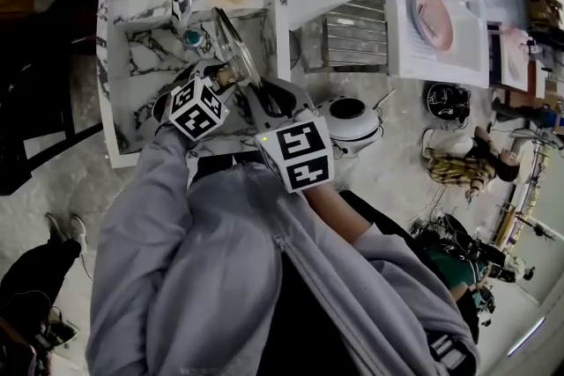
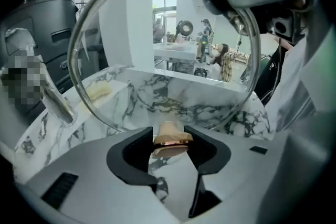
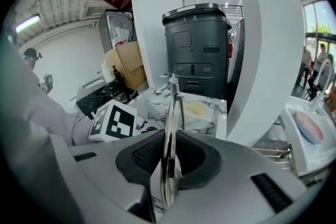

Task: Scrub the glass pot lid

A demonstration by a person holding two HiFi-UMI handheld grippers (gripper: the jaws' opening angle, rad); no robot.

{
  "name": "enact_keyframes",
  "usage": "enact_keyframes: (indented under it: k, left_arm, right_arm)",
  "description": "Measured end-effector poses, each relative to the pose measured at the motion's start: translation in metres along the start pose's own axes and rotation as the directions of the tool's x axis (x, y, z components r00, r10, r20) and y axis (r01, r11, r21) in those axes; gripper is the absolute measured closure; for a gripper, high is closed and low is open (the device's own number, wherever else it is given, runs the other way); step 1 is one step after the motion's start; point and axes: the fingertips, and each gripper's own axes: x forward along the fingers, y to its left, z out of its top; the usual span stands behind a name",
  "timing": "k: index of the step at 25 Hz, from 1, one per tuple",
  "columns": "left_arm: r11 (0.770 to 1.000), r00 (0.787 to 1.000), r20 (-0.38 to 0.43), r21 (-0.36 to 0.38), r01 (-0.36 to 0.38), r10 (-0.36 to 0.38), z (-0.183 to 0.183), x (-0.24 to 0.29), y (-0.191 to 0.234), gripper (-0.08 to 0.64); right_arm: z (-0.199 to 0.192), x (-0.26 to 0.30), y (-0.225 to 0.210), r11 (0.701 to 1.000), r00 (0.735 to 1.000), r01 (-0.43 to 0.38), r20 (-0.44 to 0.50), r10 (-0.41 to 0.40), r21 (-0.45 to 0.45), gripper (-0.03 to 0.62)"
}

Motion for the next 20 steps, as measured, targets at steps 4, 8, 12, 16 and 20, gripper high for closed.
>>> enact_keyframes:
  k: [4,8,12,16,20]
  left_arm:
    - [1.000,0.993,-0.118,-0.018,-0.017,0.015,-0.029,-0.034,0.005,0.367]
    - [0.999,0.956,-0.293,0.004,-0.034,0.034,-0.070,-0.062,0.014,0.371]
    - [0.999,0.909,-0.415,-0.022,-0.043,0.030,-0.095,-0.064,0.029,0.373]
    - [0.995,0.888,-0.460,-0.087,-0.041,-0.004,-0.098,-0.052,0.034,0.373]
    - [0.994,0.867,-0.496,-0.112,-0.017,-0.041,-0.098,-0.032,0.038,0.373]
  right_arm:
    - [0.008,0.014,0.007,0.991,0.992,-0.122,-0.006,0.123,0.052,0.517]
    - [-0.005,0.047,0.013,0.938,0.963,-0.257,-0.022,0.269,0.233,0.511]
    - [-0.017,0.087,0.006,0.901,0.943,-0.300,-0.043,0.329,0.315,0.500]
    - [-0.021,0.100,-0.027,0.971,0.977,-0.165,-0.105,0.184,0.174,0.497]
    - [-0.019,0.092,-0.050,0.992,0.989,-0.086,-0.108,0.097,0.096,0.497]
